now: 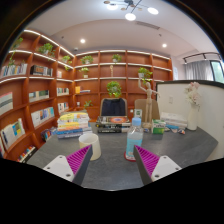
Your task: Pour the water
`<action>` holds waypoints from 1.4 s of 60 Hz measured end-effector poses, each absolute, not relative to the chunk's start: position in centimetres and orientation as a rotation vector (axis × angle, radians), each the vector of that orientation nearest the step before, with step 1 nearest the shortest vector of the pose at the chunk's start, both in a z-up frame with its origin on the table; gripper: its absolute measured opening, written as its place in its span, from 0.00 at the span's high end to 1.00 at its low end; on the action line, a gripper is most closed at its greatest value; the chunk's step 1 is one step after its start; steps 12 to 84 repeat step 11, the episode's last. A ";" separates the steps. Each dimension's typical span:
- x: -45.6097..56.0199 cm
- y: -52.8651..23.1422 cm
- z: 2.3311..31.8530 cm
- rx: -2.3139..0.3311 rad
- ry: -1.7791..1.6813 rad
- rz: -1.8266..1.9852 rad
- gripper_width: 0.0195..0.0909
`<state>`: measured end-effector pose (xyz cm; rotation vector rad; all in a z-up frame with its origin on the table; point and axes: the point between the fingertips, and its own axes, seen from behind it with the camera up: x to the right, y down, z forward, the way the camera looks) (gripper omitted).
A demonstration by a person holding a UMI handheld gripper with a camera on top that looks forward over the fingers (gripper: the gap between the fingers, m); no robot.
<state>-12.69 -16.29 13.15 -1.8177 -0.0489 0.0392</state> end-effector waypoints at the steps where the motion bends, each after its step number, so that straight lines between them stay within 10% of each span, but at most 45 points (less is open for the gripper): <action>1: -12.9 -16.4 13.4 -1.812 -0.052 0.043 0.10; 84: -14.2 -17.4 14.6 -1.794 -0.081 0.083 0.11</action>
